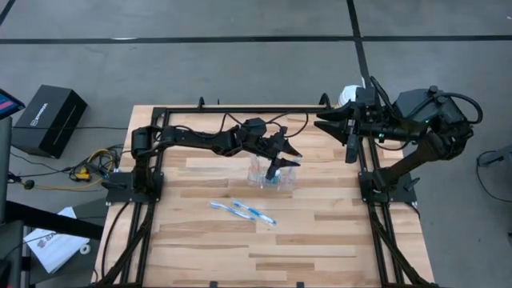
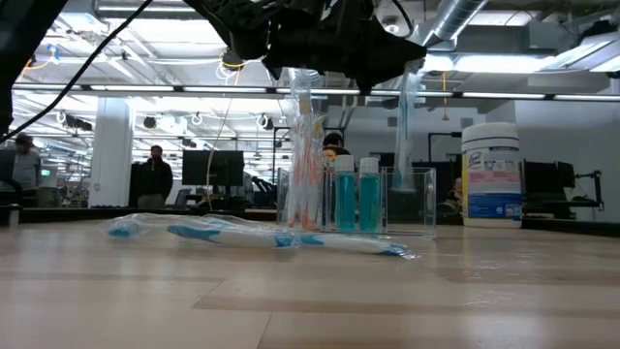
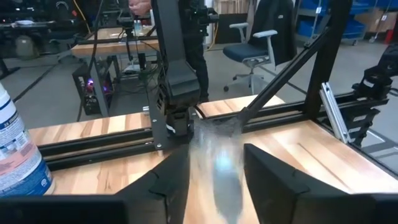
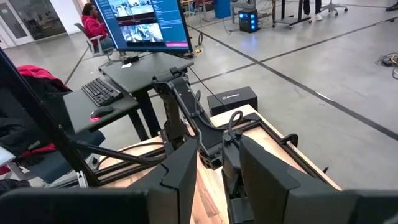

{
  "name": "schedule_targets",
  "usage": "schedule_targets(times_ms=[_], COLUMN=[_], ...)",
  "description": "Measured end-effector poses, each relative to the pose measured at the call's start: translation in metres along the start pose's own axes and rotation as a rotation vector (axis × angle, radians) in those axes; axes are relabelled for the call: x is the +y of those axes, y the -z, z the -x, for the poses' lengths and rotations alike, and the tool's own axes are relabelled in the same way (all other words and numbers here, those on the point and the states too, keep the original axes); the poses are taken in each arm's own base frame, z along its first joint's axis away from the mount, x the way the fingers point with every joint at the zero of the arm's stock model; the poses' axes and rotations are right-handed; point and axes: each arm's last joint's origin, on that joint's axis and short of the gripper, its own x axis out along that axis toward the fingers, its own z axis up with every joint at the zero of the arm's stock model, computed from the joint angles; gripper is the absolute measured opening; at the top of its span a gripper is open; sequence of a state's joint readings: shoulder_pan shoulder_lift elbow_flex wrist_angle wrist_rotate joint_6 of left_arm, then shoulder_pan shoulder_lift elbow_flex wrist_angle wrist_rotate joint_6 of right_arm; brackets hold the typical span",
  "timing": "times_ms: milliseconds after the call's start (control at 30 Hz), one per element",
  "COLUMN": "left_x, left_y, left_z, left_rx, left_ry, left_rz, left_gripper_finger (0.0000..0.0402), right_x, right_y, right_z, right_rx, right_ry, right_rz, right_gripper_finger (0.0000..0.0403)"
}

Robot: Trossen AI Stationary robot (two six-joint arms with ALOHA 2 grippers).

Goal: Pick & Place toothbrushing station
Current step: Put the left blue toothbrush into the transparent organizer

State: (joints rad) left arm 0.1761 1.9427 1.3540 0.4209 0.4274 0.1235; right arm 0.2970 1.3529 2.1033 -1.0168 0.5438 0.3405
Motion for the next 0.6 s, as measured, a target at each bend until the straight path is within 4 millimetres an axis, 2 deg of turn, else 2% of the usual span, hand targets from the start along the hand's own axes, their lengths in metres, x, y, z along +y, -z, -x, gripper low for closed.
schedule_targets(times_ms=[233,400,500,600], left_x=[0.0,0.0,-0.001,0.001], left_y=[0.0,-0.001,-0.009,-0.028], left_z=[0.0,0.0,0.003,0.014], left_rx=[-0.003,-0.01,-0.043,-0.112], left_ry=[0.015,0.017,0.015,0.0], left_rz=[0.008,0.004,-0.012,-0.045], left_gripper_finger=[0.0175,0.0183,0.0181,0.0176], right_x=[0.0,0.0,0.0,-0.001], right_y=[0.0,0.0,0.0,-0.003], right_z=[0.0,0.0,0.0,0.003], right_rx=[0.0,0.0,-0.002,-0.022], right_ry=[-0.001,-0.001,-0.001,-0.007], right_rz=[0.0,0.0,0.003,0.013], right_gripper_finger=[0.0113,0.0113,0.0113,0.0113])
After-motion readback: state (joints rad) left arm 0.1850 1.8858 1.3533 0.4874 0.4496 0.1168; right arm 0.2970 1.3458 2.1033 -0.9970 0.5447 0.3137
